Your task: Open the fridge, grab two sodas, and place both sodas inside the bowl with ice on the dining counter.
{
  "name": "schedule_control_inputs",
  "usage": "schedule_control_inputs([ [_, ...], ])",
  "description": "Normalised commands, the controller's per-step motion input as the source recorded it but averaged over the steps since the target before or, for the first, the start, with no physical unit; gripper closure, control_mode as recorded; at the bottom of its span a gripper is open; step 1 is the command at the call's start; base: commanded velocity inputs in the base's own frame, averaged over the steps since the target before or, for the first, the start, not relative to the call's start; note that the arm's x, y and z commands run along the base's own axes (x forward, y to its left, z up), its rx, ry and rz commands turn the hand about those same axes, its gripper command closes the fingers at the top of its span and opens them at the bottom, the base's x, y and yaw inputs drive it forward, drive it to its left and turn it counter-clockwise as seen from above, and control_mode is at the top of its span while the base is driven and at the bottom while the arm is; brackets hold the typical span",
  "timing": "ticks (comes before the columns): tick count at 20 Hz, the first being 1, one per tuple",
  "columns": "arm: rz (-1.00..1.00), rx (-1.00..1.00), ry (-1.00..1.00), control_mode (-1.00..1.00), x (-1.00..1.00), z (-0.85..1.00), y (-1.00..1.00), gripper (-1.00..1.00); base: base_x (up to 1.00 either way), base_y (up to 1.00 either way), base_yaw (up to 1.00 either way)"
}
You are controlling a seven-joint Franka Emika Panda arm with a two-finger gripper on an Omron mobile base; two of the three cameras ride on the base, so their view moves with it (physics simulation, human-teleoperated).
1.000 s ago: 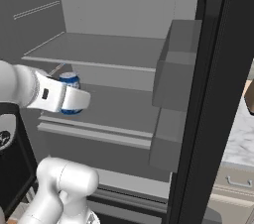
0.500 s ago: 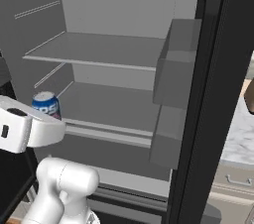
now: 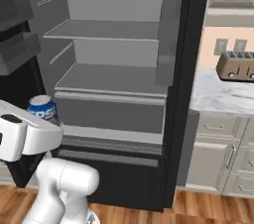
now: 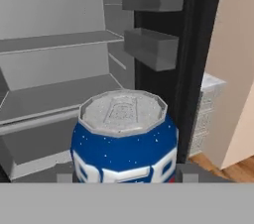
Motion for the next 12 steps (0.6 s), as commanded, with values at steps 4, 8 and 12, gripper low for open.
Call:
schedule_control_inputs([
  [4, 0.00, 0.00, 0.00, 1.00, 0.00, 0.00, 0.00, 1.00, -0.80, 0.00, -0.47],
  [8, 0.00, 0.00, 0.00, 1.00, 0.00, 0.00, 0.00, 1.00, -0.52, 0.00, -0.60],
  [12, 0.00, 0.00, 0.00, 1.00, 0.00, 0.00, 0.00, 1.00, -0.40, 0.00, -0.61],
])
